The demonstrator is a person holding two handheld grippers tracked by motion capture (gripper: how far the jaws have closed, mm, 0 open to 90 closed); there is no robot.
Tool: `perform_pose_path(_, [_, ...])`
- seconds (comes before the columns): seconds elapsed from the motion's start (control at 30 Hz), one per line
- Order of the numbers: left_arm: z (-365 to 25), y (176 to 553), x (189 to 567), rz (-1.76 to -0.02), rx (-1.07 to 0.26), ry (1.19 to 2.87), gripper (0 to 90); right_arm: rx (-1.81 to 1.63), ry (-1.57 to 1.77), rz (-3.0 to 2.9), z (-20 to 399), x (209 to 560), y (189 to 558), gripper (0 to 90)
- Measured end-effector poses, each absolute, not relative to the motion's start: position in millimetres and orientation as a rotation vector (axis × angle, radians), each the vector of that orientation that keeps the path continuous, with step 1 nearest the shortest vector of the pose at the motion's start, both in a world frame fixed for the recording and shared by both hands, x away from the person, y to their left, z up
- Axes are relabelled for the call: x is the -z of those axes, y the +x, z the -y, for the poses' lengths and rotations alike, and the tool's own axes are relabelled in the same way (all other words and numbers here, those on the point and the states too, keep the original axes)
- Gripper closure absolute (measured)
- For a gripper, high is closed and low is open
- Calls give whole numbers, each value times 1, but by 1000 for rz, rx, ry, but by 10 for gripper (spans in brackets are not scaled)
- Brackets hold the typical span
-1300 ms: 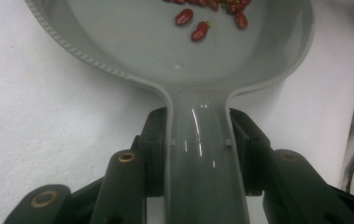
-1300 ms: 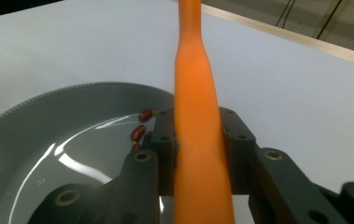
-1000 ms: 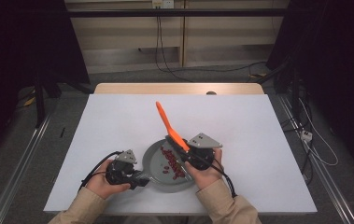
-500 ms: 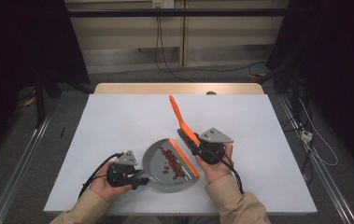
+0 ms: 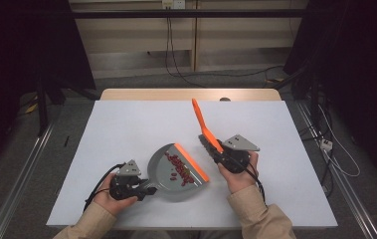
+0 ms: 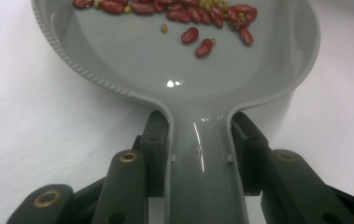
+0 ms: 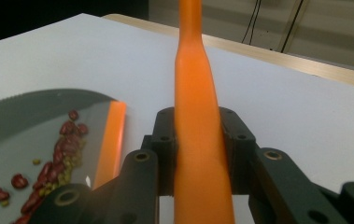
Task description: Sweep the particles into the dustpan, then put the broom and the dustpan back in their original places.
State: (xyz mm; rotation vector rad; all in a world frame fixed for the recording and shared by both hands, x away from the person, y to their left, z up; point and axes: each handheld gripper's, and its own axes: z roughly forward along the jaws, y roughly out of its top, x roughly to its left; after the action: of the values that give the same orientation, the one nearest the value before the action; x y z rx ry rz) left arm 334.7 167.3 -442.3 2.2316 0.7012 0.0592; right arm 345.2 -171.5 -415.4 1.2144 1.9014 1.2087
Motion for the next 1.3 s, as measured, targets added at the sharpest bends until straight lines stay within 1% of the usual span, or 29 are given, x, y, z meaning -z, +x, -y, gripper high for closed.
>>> perform_pose_path(0.23, [-179, 341, 436, -801, -91, 2173, 635, -1180, 1245, -1890, 188, 417, 345, 712])
perform_pose_path(0.37, [-185, 344, 432, -875, -148, 2137, 634, -1165, 1266, -1889, 198, 418, 344, 712])
perform_pose_path(0.47, [-193, 350, 432, -933, -166, 2118, 633, -1142, 1282, -1882, 207, 420, 344, 712])
perform_pose_path(0.57, [-199, 355, 434, -987, -211, 2104, 634, -1141, 1307, -1865, 216, 421, 343, 712])
perform_pose_path(0.87, [-213, 369, 439, -1130, -280, 2060, 633, -1099, 1329, -1848, 236, 424, 341, 712])
perform_pose_path(1.3, [-225, 381, 442, -1256, -355, 2034, 634, -1038, 1381, -1787, 268, 424, 339, 712])
